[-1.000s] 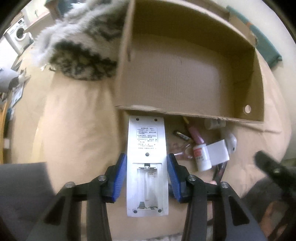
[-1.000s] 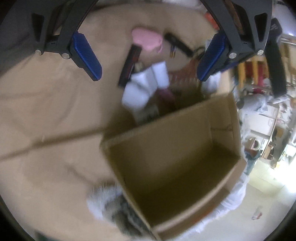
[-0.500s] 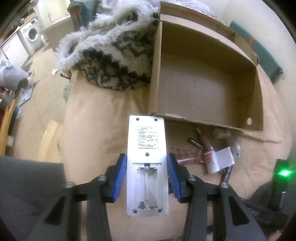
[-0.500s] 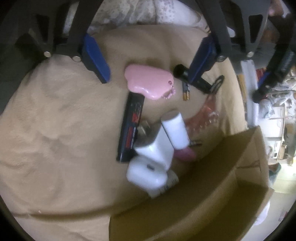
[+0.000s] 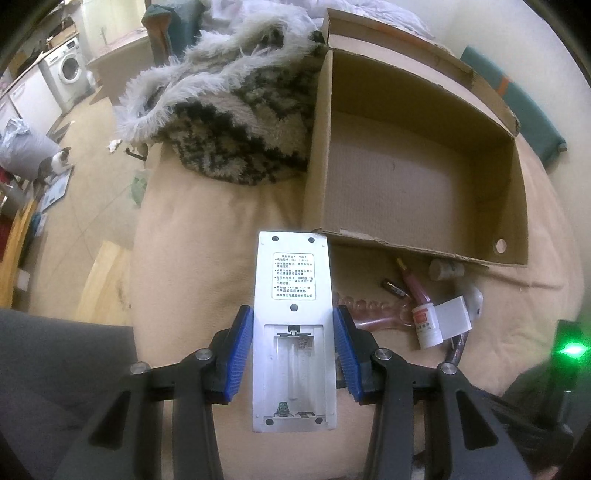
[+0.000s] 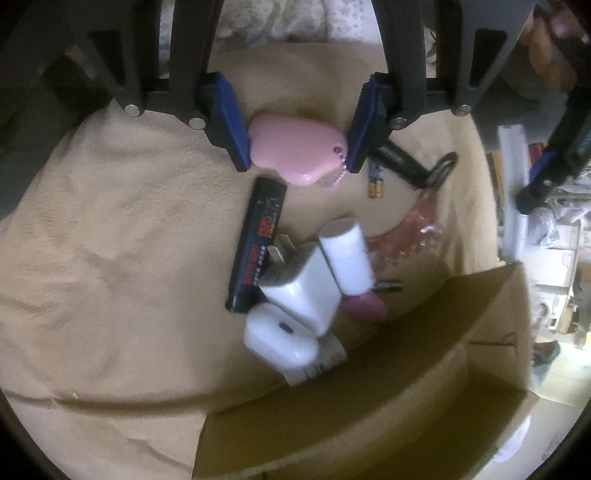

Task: Organize rigid objects
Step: 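Lift the white battery holder with the left gripper while the right gripper grasps the pink heart keychain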

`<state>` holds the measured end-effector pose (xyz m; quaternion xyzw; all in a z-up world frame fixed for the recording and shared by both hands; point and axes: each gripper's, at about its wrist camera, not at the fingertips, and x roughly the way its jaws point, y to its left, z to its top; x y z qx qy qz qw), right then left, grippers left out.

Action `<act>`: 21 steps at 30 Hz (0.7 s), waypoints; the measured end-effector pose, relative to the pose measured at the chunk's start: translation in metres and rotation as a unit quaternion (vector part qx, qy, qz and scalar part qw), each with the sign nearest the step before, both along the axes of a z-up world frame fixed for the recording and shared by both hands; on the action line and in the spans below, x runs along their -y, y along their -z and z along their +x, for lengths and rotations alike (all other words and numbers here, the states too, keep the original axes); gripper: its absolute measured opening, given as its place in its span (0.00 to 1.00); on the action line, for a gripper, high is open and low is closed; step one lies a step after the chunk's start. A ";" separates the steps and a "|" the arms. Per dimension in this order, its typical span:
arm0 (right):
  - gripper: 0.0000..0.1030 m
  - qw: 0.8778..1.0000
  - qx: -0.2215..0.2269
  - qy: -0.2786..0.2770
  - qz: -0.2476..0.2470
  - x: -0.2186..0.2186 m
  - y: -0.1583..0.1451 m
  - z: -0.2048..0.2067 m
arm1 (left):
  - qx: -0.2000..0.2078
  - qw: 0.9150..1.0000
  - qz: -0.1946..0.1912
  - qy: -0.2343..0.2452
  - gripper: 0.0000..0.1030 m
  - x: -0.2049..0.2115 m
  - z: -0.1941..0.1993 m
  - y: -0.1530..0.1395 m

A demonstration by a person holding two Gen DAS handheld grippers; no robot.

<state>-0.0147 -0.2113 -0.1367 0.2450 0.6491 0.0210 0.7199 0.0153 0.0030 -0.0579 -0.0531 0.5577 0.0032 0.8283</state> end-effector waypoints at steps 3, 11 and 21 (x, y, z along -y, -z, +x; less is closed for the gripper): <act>0.54 1.000 0.015 0.000 0.005 0.002 -0.011 -0.002 | 0.002 1.000 0.003 0.000 0.39 0.000 -0.001 0.000; 0.54 0.997 0.071 -0.008 0.021 0.007 -0.051 0.002 | 0.042 0.999 0.002 0.005 0.39 0.004 -0.005 -0.022; 0.54 0.987 0.158 -0.008 0.017 0.027 -0.103 0.064 | 0.103 0.994 -0.010 0.022 0.39 0.030 0.029 -0.071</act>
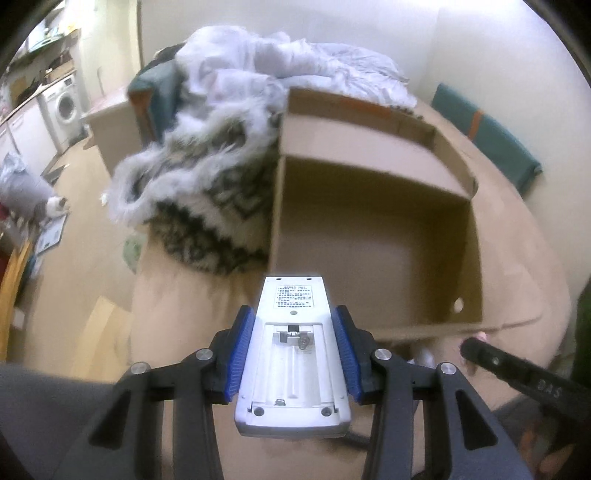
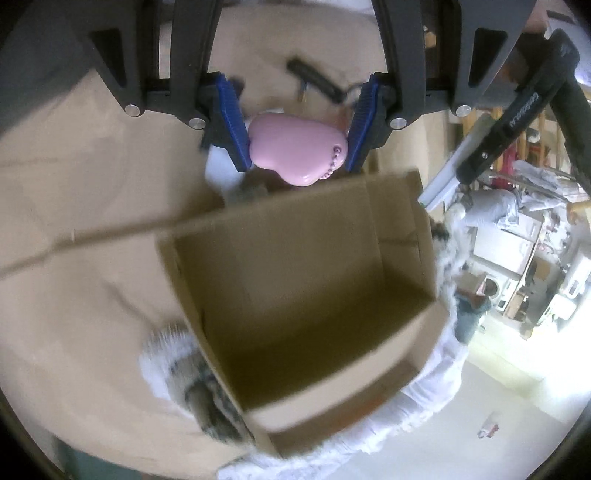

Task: Organize rigid objects
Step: 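Lift the white battery holder with the left gripper while the right gripper grasps the pink heart keychain, then lower both held items into the box and open both grippers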

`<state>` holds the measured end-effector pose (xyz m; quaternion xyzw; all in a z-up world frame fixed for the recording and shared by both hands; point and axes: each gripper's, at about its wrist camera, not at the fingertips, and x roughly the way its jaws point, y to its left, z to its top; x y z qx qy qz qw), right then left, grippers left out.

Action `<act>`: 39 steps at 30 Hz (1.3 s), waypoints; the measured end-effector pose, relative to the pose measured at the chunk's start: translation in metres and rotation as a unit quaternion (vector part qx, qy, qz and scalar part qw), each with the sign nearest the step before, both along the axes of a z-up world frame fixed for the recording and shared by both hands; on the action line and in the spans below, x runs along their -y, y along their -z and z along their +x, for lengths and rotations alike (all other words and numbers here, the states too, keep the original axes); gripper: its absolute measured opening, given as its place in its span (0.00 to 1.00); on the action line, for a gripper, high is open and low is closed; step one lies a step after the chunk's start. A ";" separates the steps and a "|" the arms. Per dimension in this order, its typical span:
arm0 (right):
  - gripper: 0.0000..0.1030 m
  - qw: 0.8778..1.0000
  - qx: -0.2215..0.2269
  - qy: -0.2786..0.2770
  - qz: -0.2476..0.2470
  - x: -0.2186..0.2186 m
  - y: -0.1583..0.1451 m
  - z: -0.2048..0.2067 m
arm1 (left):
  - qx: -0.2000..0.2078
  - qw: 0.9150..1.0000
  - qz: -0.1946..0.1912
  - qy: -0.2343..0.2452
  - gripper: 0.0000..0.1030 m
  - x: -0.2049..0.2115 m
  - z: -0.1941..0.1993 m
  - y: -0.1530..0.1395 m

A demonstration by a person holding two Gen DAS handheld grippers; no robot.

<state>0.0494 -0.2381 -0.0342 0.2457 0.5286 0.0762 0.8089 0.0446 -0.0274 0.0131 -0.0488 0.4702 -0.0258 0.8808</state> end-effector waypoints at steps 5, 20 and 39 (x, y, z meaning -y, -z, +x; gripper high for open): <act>0.54 1.000 0.010 -0.007 -0.008 0.010 -0.007 0.041 | 0.009 1.000 0.014 0.014 0.39 0.022 0.034 -0.005; 0.54 0.998 -0.016 -0.047 -0.026 0.002 0.039 0.097 | -0.026 0.999 0.040 0.017 0.39 0.059 0.094 0.058; 0.54 0.995 -0.058 -0.066 -0.054 -0.019 0.067 0.109 | -0.039 0.997 0.060 0.003 0.39 0.059 0.102 0.093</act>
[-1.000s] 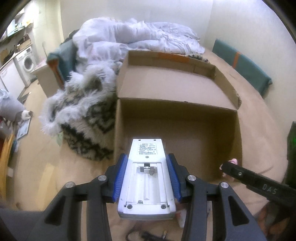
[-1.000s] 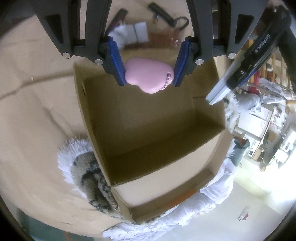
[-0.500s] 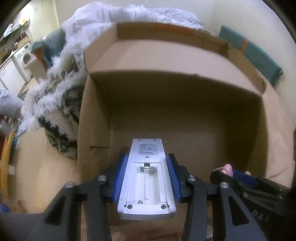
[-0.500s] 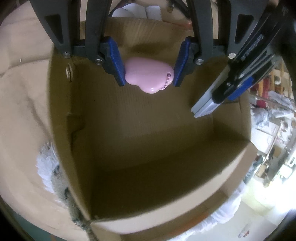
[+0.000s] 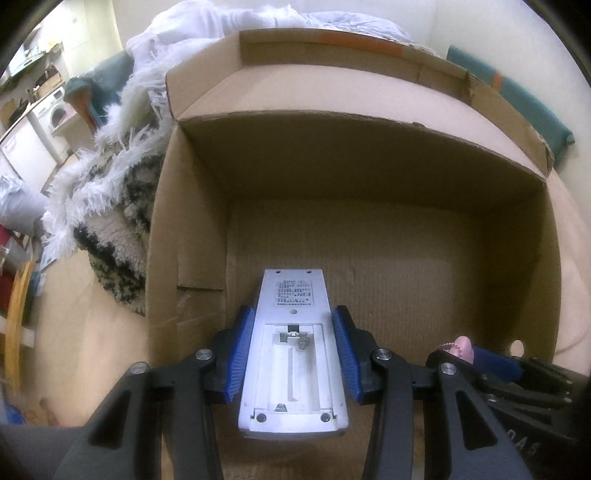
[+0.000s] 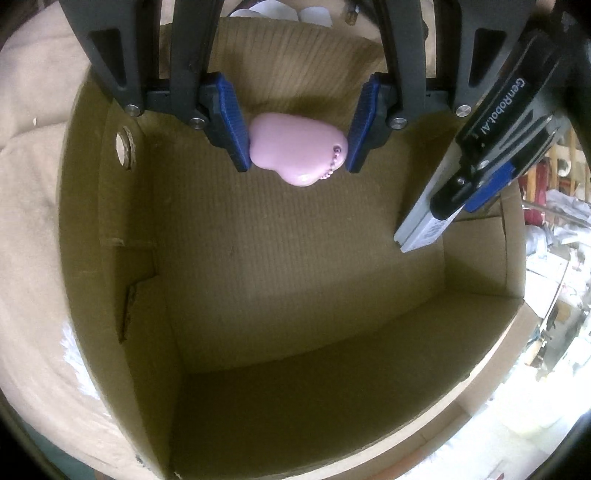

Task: Organize rigid objects
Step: 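Lower both held items into the box and open both grippers, then withdraw both grippers from the box and move the left gripper to the black flashlight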

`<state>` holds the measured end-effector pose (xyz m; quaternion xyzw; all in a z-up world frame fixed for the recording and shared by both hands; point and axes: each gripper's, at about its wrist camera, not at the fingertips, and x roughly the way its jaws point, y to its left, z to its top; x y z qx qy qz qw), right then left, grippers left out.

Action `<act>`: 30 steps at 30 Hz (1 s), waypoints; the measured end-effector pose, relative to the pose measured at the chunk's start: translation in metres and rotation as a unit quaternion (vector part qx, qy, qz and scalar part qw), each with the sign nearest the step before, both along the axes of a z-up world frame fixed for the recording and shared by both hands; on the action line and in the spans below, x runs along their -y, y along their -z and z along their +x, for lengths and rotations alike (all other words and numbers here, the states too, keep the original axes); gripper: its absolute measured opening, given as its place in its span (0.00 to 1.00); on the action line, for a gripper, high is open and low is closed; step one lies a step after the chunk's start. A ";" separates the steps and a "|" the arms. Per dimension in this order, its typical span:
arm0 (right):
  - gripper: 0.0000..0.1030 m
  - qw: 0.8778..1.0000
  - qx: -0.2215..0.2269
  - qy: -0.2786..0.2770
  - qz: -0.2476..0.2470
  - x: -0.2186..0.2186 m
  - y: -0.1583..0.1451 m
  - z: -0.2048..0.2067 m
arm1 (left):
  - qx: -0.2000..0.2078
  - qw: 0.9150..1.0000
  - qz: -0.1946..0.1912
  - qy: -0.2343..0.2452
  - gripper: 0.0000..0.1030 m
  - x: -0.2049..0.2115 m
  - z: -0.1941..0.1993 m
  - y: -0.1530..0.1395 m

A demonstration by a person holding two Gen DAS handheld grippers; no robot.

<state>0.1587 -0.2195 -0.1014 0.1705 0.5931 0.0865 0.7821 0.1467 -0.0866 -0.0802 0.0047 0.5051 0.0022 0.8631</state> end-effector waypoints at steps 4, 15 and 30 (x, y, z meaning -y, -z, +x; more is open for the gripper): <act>0.54 1.000 0.010 0.004 0.003 0.002 -0.004 0.001 | -0.003 1.000 0.000 0.003 0.39 0.002 -0.001 0.003; 0.77 0.996 0.090 0.011 0.024 0.007 -0.036 -0.012 | -0.016 1.000 -0.005 0.005 0.42 0.003 -0.002 0.009; 1.00 0.989 0.138 0.045 0.037 0.021 -0.050 -0.017 | 0.009 1.000 0.010 0.018 0.69 0.015 -0.022 -0.020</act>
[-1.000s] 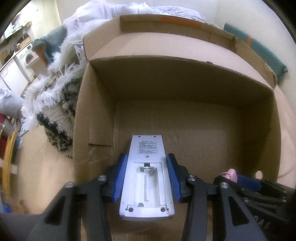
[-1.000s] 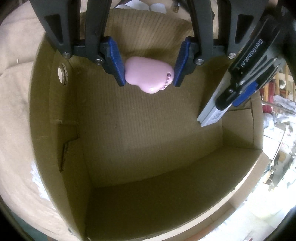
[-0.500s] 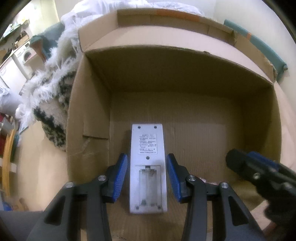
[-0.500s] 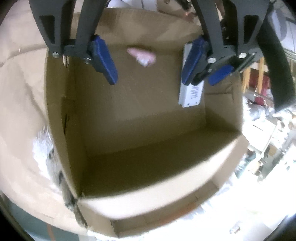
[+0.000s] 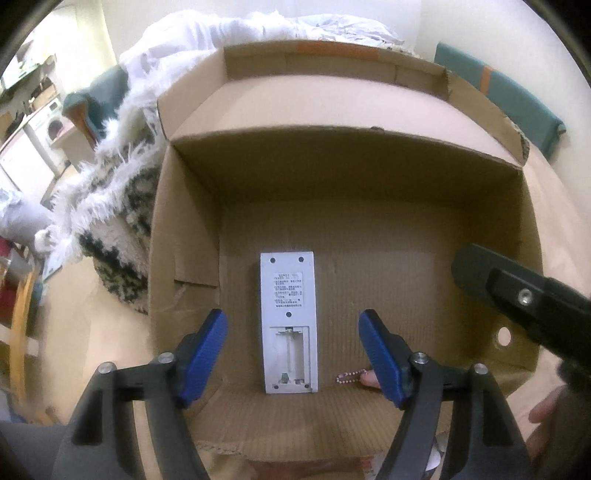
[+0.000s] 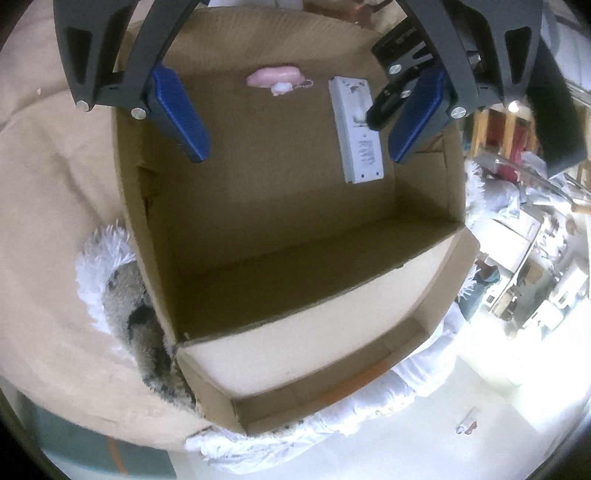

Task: Organize rigid objects
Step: 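Withdraw both grippers from the box and move the left gripper to the black flashlight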

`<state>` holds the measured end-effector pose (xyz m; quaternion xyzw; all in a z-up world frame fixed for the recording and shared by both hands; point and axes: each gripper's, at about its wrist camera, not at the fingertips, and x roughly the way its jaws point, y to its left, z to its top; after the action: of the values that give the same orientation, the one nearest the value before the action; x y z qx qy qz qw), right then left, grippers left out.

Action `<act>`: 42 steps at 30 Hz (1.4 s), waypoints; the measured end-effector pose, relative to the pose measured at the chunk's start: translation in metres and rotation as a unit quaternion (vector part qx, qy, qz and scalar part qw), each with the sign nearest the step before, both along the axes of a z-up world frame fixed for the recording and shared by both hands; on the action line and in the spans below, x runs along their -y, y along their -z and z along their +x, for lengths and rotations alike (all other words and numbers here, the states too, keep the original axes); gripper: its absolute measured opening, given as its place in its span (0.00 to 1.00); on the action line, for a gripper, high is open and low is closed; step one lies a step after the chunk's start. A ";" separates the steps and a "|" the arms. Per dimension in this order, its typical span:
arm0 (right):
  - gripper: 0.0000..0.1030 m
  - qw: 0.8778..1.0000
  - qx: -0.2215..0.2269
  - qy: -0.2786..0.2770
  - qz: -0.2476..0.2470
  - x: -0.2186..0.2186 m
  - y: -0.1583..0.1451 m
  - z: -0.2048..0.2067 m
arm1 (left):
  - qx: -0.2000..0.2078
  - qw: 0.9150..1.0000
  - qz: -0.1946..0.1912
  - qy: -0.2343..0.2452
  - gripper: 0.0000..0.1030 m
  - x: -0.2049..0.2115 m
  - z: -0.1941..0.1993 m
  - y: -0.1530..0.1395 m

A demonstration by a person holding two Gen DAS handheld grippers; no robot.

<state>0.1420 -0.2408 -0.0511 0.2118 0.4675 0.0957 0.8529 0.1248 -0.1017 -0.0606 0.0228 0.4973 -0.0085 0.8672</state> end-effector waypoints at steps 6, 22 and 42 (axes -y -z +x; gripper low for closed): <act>1.00 0.999 0.034 0.015 -0.013 0.003 -0.007 -0.003 | 0.011 1.000 -0.007 -0.007 0.69 -0.007 -0.003 -0.015; 1.00 0.996 0.055 0.006 -0.070 0.006 -0.030 -0.036 | 0.041 0.999 0.001 -0.005 0.69 -0.046 -0.040 -0.045; 1.00 0.998 0.050 0.022 -0.036 0.008 -0.032 -0.119 | -0.057 0.997 -0.040 0.025 0.71 -0.073 -0.114 -0.007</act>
<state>0.0230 -0.2492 -0.0194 0.1864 0.4229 0.0701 0.8840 0.0110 -0.0290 -0.0535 0.0000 0.5443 -0.0509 0.8374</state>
